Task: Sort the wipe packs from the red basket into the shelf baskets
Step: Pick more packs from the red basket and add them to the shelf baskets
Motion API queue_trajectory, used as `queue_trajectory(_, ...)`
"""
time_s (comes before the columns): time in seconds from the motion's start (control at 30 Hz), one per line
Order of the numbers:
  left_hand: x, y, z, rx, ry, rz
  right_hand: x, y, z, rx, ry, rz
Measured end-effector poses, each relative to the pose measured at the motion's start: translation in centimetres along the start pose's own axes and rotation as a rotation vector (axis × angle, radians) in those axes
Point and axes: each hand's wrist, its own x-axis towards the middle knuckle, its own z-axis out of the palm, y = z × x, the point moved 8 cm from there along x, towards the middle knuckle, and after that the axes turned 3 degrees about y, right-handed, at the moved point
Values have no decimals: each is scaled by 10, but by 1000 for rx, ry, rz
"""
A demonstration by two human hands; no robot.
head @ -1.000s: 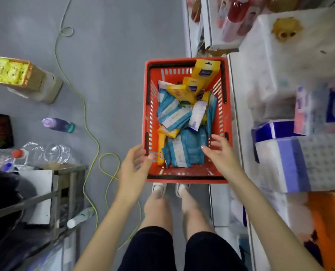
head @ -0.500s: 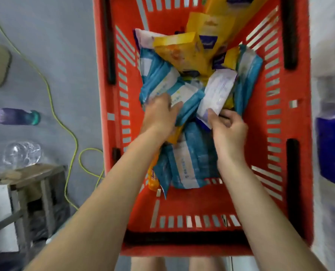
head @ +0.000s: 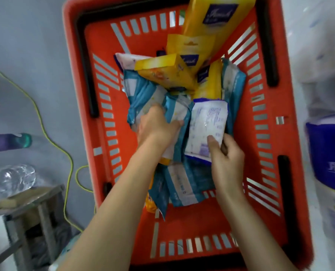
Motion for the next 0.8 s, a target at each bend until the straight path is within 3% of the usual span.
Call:
queue_trajectory(0.13,-47,17,-19,-493,-118,-33,-19,-19,-27,146,47,109)
queue_trajectory(0.23,-88,30,-38,-743,-162,-48,-37,-56,-46,147,3,79)
queue_trajectory(0.33,-122,54,-69,-857,-167,9,-57,-100,-71,112,-31,-3)
queue_trajectory(0.5,-173,105,-96,-999,-419,49,-92,-163,-107,156,-39,-133)
queue_trajectory(0.6,-200,137,-110,-1061,-529,43,-119,-192,-136,186,64,-193)
queue_trajectory(0.67,-227,164,-121,-1022,-623,105,-147,-211,-169,247,183,-238)
queue_trajectory(0.8,-299,202,-147,-1000,-806,216,-210,-251,-207,323,266,-325)
